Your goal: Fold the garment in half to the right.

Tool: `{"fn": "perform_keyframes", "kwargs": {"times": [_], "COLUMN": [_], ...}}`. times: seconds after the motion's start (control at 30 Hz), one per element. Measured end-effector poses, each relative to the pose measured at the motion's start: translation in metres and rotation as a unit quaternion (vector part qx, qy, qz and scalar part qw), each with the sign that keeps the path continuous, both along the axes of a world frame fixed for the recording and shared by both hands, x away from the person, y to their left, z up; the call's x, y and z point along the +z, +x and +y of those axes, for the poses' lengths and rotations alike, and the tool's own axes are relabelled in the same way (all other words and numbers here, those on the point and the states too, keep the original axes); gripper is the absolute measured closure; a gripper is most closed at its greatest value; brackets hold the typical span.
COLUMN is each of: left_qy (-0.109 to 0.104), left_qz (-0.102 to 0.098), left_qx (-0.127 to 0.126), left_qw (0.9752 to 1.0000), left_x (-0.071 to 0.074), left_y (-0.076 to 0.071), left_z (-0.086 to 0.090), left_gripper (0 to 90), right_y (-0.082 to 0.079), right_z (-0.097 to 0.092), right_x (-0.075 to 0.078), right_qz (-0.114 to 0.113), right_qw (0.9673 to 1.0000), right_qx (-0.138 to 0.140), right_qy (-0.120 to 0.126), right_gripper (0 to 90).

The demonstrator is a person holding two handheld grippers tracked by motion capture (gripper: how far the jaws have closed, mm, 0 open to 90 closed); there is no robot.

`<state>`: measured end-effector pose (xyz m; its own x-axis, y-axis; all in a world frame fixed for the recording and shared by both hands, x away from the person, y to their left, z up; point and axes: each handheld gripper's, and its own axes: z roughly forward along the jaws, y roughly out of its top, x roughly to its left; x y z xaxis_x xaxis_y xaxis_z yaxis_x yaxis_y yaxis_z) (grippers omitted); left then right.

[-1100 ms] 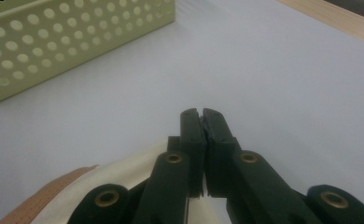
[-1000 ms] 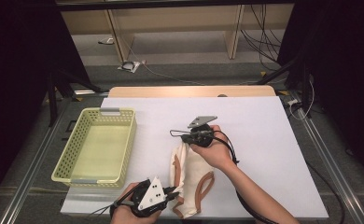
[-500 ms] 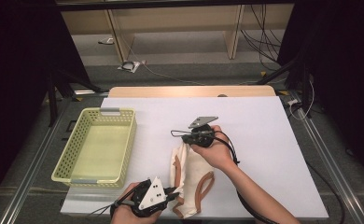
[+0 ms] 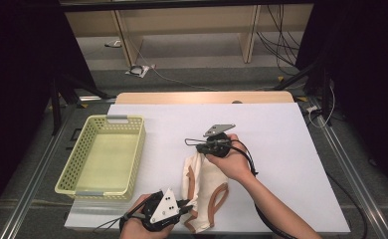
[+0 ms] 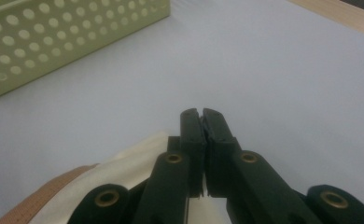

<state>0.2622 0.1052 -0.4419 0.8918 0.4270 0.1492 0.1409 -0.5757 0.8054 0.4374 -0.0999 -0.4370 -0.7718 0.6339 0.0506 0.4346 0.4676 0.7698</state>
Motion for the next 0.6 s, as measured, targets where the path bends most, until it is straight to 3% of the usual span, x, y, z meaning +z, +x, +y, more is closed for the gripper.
{"fn": "perform_keyframes", "kwargs": {"times": [0.6], "left_qy": [0.008], "left_qz": [0.001], "left_qx": [-0.008], "left_qw": [0.9999], "left_x": [-0.0007], "left_y": [0.0025], "left_z": [-0.0063], "left_gripper": [82.1], "right_y": [-0.0006], "right_z": [-0.0065], "right_x": [-0.0011], "right_qz": [0.000], "right_qw": [1.0000], "right_qx": [-0.006], "right_qy": [0.000], "right_gripper": [88.5]}}
